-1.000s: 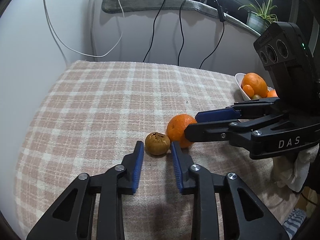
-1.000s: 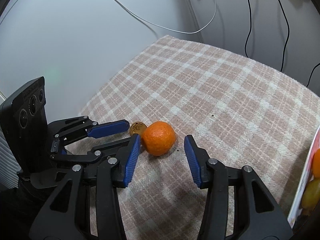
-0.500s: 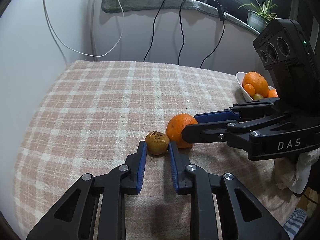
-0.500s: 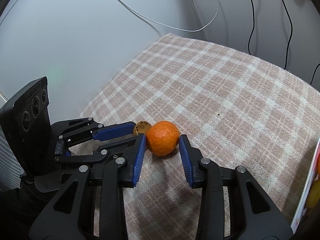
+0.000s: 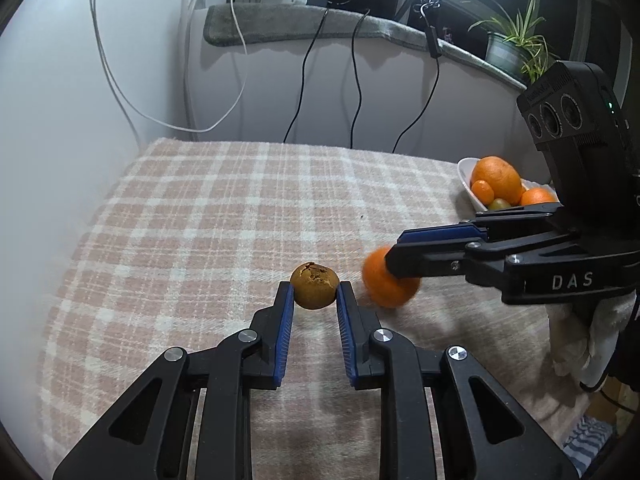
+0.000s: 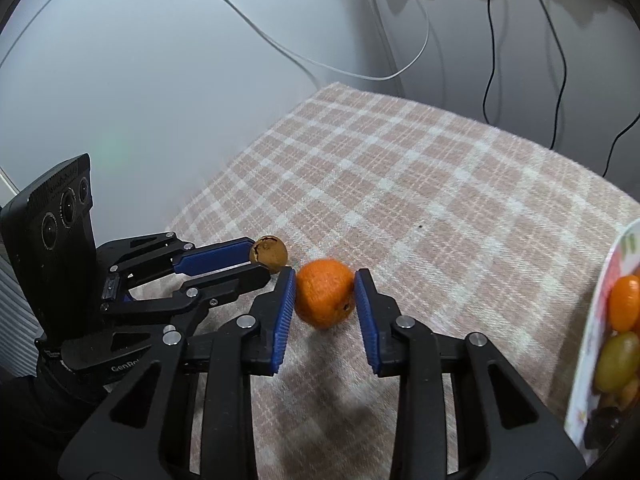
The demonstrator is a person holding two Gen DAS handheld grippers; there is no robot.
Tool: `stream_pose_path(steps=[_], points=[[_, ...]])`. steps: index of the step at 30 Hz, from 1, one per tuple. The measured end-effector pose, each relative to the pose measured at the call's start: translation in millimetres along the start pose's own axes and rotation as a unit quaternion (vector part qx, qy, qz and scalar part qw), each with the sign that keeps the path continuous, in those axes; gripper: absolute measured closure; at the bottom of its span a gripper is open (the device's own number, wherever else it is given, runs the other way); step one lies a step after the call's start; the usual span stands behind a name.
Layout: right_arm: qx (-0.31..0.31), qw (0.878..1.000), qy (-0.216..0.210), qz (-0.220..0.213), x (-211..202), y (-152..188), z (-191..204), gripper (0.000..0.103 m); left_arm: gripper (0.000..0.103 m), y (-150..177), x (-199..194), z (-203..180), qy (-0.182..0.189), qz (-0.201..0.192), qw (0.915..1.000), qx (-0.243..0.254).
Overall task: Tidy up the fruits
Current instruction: 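Close left gripper on the brown wrinkled fruit while right gripper closes on the mandarin, then carry the brown fruit and the mandarin over the plate and lower them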
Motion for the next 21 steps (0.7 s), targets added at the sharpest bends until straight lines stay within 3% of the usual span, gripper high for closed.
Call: stream_pose_path(steps=[1,8,9,11,13,21], points=[[0.001,1.000,-0.001,-0.002,-3,0,-1,0.095,0.083,0,-1,-2,0.001,-0.002,1.0000,0.001],[0.013,1.000,-0.015,0.005,-6,9,-6,0.095,0.083,2,2,-6,0.000,-0.002,1.0000,0.003],[0.012,1.000,-0.023,0.005,-6,9,-2,0.092,0.083,2,1,-6,-0.002,-0.003,1.0000,0.002],[-0.005,1.000,-0.017,0.007,-5,9,5,0.067,0.083,2,-3,-3,-0.007,-0.007,0.9999,0.002],[-0.022,1.000,-0.017,0.011,-1,8,14,0.058,0.083,3,-8,1,-0.012,-0.011,0.9999,0.000],[-0.070,0.996,0.027,0.039,18,9,25,0.056,0.083,4,-18,17,-0.022,-0.017,0.9995,-0.014]])
Point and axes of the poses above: each gripper's, at about its wrist camera, not at the fingertips, and x roughly the way its jaws point, z to its left, y to its underside, the point moved 5 cm from there along x, roughly the way its jaws point, and after that the axes turned 9 degrees about -x, right-handed, at the moved point
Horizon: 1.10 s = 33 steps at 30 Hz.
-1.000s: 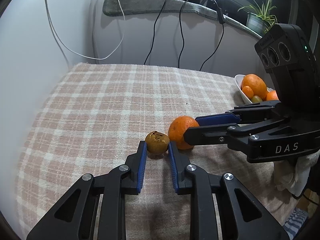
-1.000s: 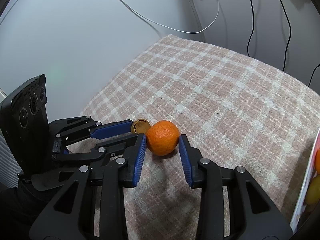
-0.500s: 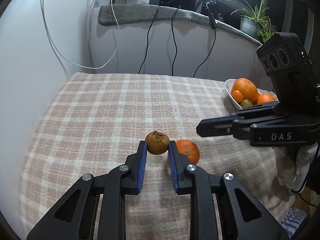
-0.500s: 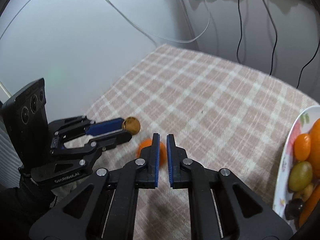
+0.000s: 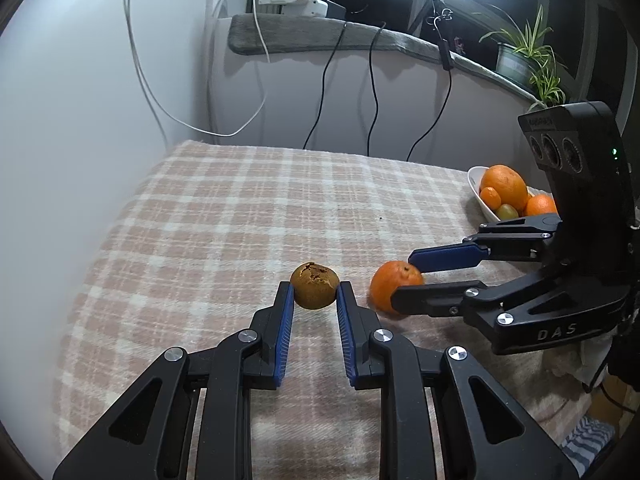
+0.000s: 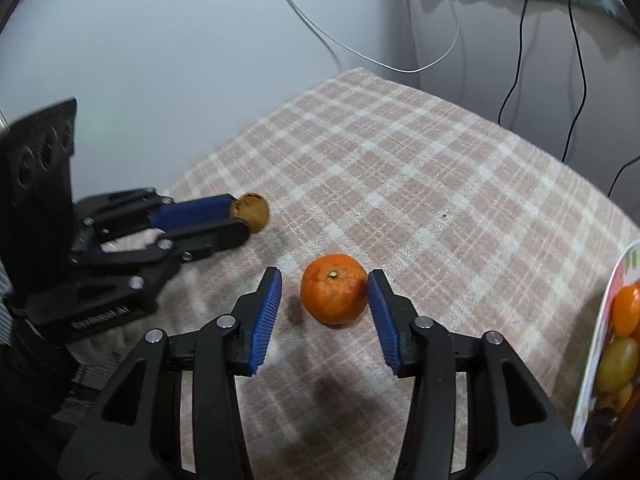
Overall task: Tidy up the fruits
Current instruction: 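Carry the brown fruit and the mandarin over the plate and lower them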
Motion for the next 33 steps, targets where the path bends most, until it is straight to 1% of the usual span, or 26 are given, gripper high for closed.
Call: stream_pose_path(steps=[3,8,12,13,17,24,33], points=[[-0.014,1.000,0.021,0.013,4,2,-1,0.056,0.083,1,0,0,0.002,-0.001,1.0000,-0.003],[-0.004,0.999,0.021,0.025,11,6,-7,0.056,0.083,2,0,-2,0.006,-0.001,1.0000,-0.005],[0.001,1.000,0.019,0.019,12,4,-7,0.058,0.083,1,1,-3,0.006,-0.001,1.0000,-0.004],[0.002,1.000,0.016,0.016,12,4,-6,0.062,0.083,1,1,-2,0.006,-0.001,1.0000,-0.004],[-0.005,1.000,0.025,0.010,6,4,-4,0.062,0.083,0,-1,-4,0.008,-0.003,1.0000,-0.004],[0.003,0.999,0.044,-0.015,-23,6,-11,0.063,0.083,-4,0,-16,0.022,-0.007,0.9997,0.000],[0.033,0.995,0.084,-0.051,-79,20,-50,0.063,0.083,-11,6,-48,0.052,-0.008,0.9985,0.016]])
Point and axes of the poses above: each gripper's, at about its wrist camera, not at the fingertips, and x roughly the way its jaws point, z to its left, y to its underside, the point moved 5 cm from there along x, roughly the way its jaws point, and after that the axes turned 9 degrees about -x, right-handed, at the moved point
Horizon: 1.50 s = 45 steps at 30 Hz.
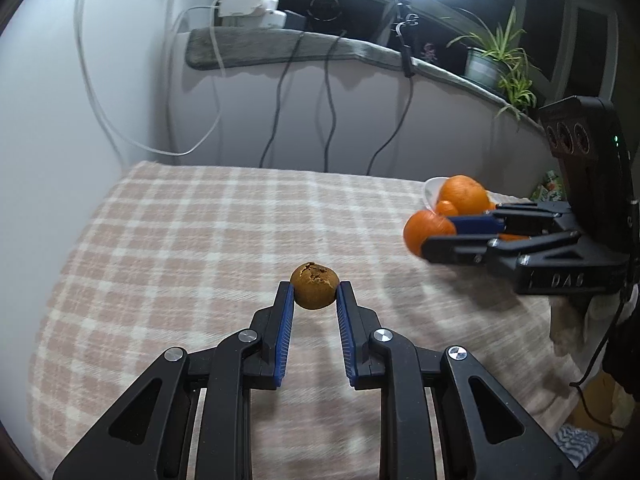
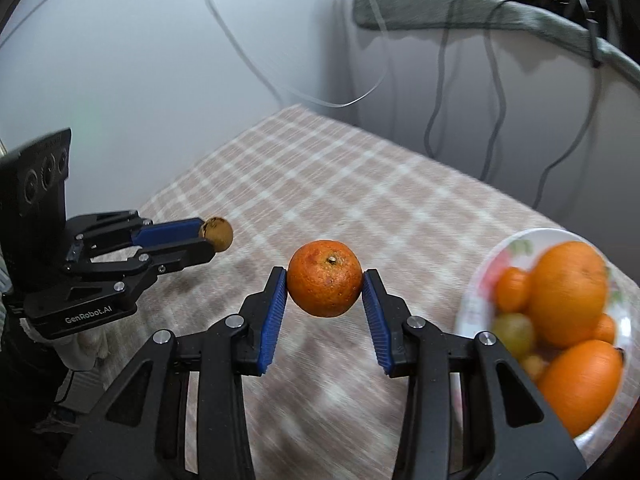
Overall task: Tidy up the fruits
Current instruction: 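Carry the brown fruit and the mandarin over the plate and lower them, then open both grippers to release the two fruits onto the plate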
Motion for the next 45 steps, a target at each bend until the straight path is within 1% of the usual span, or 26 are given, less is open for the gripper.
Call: stream_pose_path(steps=[8,13,18,24,30,38,45], points=[[0.039,0.998,0.046,-0.030,-43,9,-50,0.063,0.083,-7,12,-41,0.035,0.002,0.9992,0.019],[0.061,0.995,0.072,-0.039,-63,18,-79,0.063,0.083,-9,20,-62,0.055,0.005,0.9980,0.029],[0.081,0.992,0.088,-0.046,-79,25,-103,0.063,0.083,-11,29,-89,0.076,0.010,0.9960,0.045],[0.103,0.988,0.103,-0.046,-83,33,-129,0.063,0.083,-13,40,-120,0.099,0.016,0.9928,0.064],[0.123,0.986,0.110,-0.040,-81,42,-152,0.063,0.083,-16,54,-140,0.113,0.023,0.9905,0.076],[0.157,0.980,0.116,-0.034,-75,53,-184,0.063,0.083,-17,67,-153,0.120,0.033,0.9891,0.079],[0.166,0.980,0.111,-0.027,-67,55,-194,0.063,0.083,-18,71,-157,0.120,0.035,0.9889,0.080]])
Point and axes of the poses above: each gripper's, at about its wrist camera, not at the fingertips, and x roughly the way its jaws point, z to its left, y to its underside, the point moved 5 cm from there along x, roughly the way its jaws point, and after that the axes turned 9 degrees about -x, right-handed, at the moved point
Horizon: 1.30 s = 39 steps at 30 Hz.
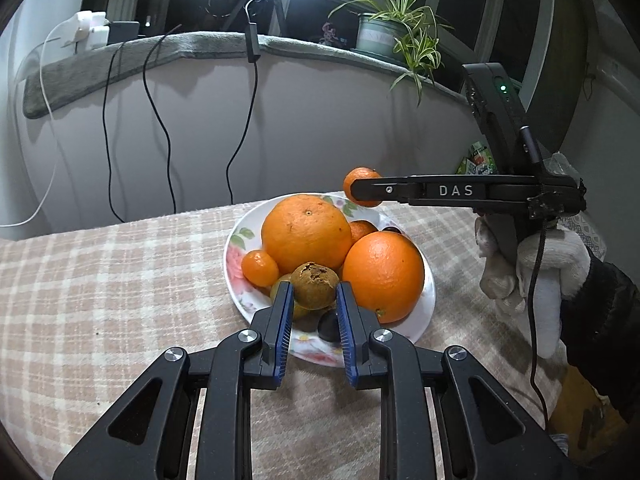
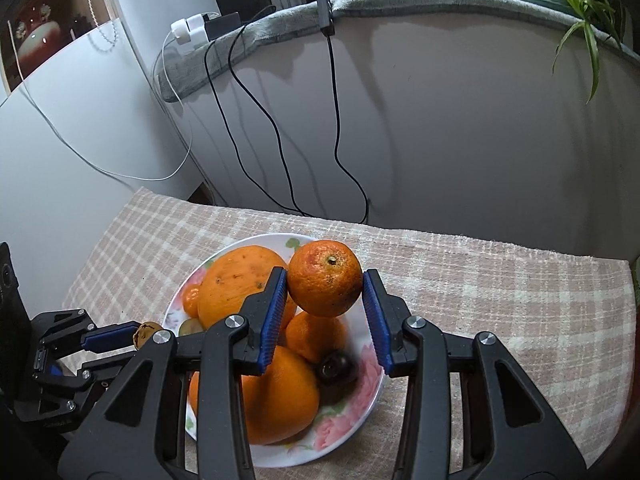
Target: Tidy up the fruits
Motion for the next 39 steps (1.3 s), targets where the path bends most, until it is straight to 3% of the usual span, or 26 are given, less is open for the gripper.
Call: stream_pose_path(steps=[12,16,20,23,27,31,39], points=[[0.002,1.000,0.000,0.008,5,1,1,0.062,0.082,-1,1,2,-0.007,0.000,1.0000,-0.005],[0.000,1.000,0.007,-0.002,1,0,1,0.038,0.067,-2,1,3,-0.012,-0.001,0.9999,-0.008],[-0.005,1.000,0.010,-0.003,-2,-2,3,0.031,0.064,-2,-1,5,-0.015,-0.003,0.9998,-0.010],[-0.006,1.000,0.015,-0.007,-5,-3,4,0.025,0.052,-3,-3,5,-0.018,-0.006,0.9998,-0.012],[-0.005,1.000,0.020,-0.012,-11,-3,6,0.019,0.038,-4,-7,6,-0.021,-0.012,0.9995,-0.018],[-0.007,0.999,0.028,-0.013,-16,-1,7,0.017,0.030,-4,-11,7,-0.033,-0.016,0.9992,-0.019],[-0.009,0.999,0.039,-0.021,-29,1,11,0.014,0.030,-4,-15,11,-0.053,-0.021,0.9981,-0.025]])
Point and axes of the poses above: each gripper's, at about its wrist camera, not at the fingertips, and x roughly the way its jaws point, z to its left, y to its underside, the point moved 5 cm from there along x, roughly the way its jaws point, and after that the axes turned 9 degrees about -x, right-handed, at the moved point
